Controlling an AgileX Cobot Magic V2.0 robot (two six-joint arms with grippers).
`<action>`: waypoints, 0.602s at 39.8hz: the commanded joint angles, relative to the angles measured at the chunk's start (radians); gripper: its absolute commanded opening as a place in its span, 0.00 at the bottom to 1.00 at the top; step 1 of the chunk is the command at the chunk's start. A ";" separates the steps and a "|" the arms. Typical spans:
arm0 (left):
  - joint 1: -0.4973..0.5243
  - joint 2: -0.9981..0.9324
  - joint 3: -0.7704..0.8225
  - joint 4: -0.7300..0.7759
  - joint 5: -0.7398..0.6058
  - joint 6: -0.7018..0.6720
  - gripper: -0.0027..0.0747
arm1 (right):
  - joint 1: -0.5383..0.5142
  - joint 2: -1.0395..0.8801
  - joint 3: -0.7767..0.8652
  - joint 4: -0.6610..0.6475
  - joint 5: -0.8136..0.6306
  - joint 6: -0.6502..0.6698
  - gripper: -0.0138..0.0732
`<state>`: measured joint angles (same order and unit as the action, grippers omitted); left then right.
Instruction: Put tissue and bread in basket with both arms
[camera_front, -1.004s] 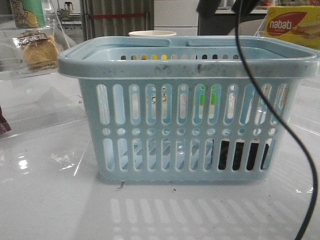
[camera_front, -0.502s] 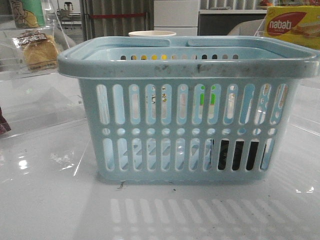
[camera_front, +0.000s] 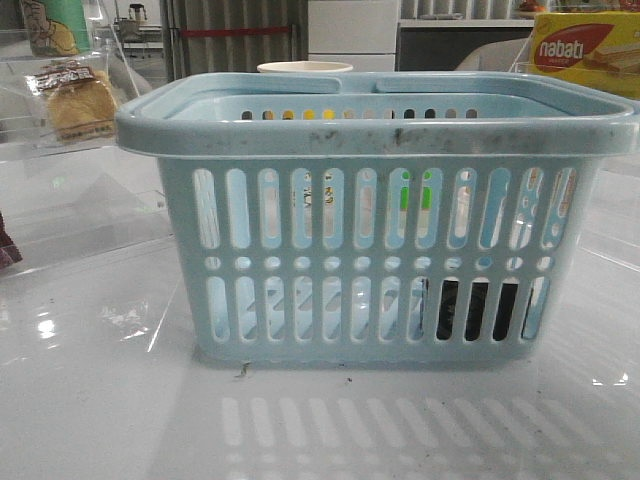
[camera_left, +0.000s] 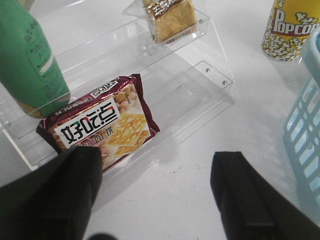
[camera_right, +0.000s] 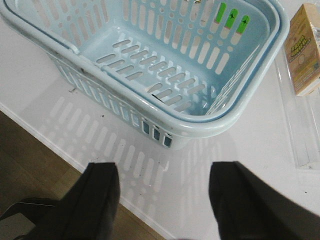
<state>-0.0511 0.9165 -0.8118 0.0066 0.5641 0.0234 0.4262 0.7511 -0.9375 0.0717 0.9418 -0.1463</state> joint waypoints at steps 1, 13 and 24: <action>-0.007 0.106 -0.083 -0.007 -0.109 -0.009 0.71 | -0.001 -0.005 -0.025 -0.004 -0.062 -0.011 0.73; -0.007 0.502 -0.350 -0.001 -0.141 -0.009 0.70 | -0.001 -0.005 -0.025 -0.004 -0.062 -0.011 0.73; 0.012 0.778 -0.601 -0.020 -0.133 -0.011 0.70 | -0.001 -0.005 -0.025 -0.004 -0.062 -0.011 0.73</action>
<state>-0.0473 1.6758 -1.3251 0.0000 0.4929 0.0234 0.4262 0.7511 -0.9375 0.0700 0.9418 -0.1463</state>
